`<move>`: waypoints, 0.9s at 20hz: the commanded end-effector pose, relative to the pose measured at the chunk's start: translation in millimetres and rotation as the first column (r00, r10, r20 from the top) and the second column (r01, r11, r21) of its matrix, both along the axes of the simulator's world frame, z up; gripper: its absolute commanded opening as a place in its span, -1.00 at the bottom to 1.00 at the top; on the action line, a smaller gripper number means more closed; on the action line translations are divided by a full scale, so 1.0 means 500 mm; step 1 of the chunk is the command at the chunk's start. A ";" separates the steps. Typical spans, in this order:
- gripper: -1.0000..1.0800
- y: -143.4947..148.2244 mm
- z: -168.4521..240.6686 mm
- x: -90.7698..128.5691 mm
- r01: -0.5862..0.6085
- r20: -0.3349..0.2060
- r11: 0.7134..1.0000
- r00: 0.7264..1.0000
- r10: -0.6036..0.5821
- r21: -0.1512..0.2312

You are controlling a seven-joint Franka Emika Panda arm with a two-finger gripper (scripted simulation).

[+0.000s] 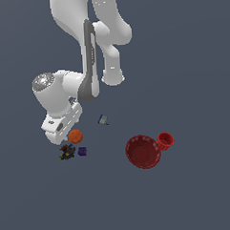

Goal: Pick up a designated object from a clutter of objects.

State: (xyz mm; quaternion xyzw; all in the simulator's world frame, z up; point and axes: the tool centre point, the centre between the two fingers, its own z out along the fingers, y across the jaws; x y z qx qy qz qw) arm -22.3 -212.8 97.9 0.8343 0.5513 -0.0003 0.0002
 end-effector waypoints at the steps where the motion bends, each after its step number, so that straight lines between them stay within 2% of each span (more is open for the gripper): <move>1: 0.92 -0.001 -0.002 -0.001 -0.006 0.000 1.000 1.000 0.006 0.001; 6: 0.92 -0.001 -0.012 -0.001 -0.003 0.000 1.000 1.000 0.003 0.000; 18: 0.92 -0.001 -0.100 -0.002 -0.006 0.000 1.000 1.000 0.006 0.001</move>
